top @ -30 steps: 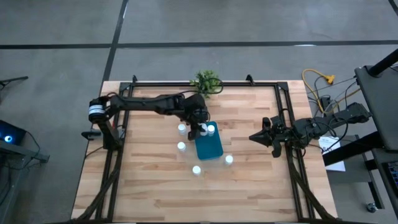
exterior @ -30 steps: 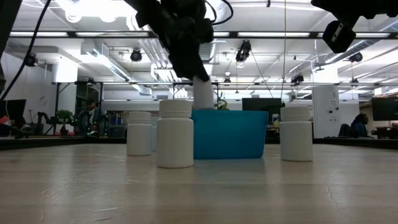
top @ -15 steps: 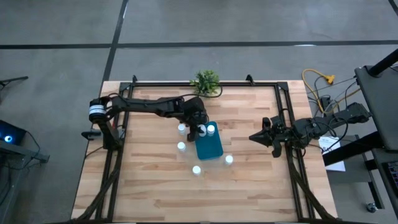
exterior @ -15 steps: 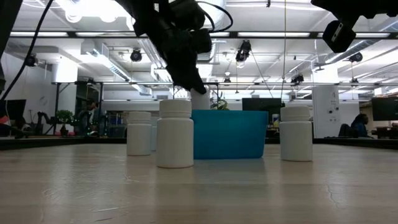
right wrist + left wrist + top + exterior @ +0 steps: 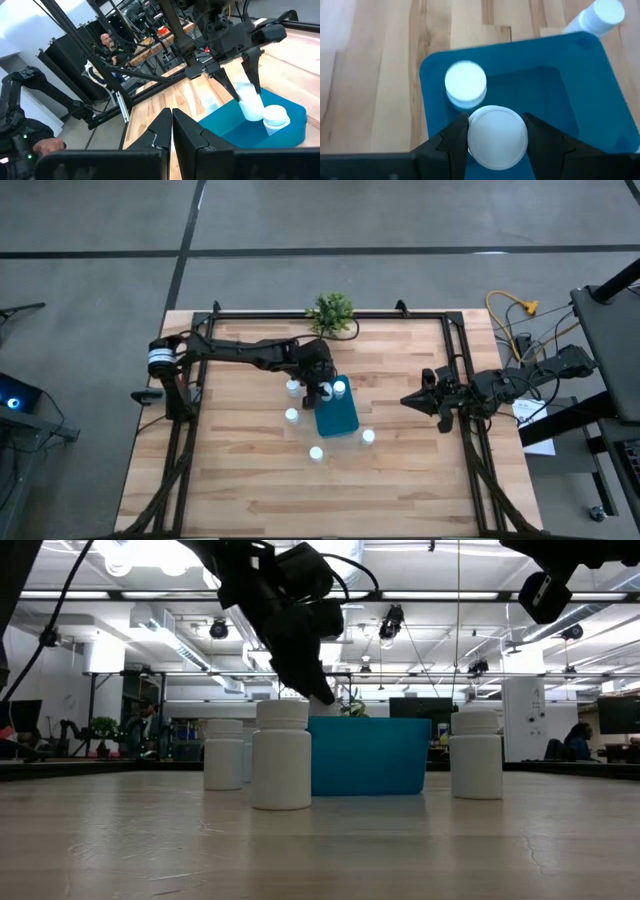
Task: Pick and place pill bottles into a basket
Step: Put the white medicine bottle into the blue bin
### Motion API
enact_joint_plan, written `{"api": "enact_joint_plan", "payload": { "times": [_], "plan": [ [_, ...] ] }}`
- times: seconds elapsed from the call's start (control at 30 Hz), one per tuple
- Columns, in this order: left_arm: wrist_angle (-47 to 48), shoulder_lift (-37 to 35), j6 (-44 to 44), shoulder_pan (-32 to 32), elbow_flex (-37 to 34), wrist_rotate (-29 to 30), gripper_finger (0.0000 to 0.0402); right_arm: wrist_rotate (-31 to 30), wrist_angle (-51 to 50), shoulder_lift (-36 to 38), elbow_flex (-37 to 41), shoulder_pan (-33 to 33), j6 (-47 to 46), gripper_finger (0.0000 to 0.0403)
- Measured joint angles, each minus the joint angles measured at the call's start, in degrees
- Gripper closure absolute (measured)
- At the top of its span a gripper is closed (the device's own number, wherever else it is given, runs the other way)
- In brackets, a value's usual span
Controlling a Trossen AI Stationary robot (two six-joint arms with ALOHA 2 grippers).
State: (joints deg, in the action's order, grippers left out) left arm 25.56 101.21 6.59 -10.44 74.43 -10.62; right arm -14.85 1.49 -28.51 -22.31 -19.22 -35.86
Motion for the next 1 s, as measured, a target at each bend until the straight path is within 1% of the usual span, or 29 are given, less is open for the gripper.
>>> {"api": "enact_joint_plan", "payload": {
  "times": [0.33, 0.6, 1.0],
  "plan": [
    [-0.7, 0.0, 0.1, -0.1, -4.7, 0.2, 0.0255, 0.0, 0.2, 0.0, 0.0, 0.0, 0.2, 0.0394],
    [-4.6, 0.0, -0.2, -0.4, -4.8, 0.5, 0.0255, 0.0, 0.3, 0.0, 0.0, 0.0, 0.1, 0.0394],
    [-6.1, 0.0, 1.3, -0.5, -7.1, 0.7, 0.0255, 0.0, 0.5, 0.0, 0.0, 0.0, 0.1, 0.0394]
  ]
}}
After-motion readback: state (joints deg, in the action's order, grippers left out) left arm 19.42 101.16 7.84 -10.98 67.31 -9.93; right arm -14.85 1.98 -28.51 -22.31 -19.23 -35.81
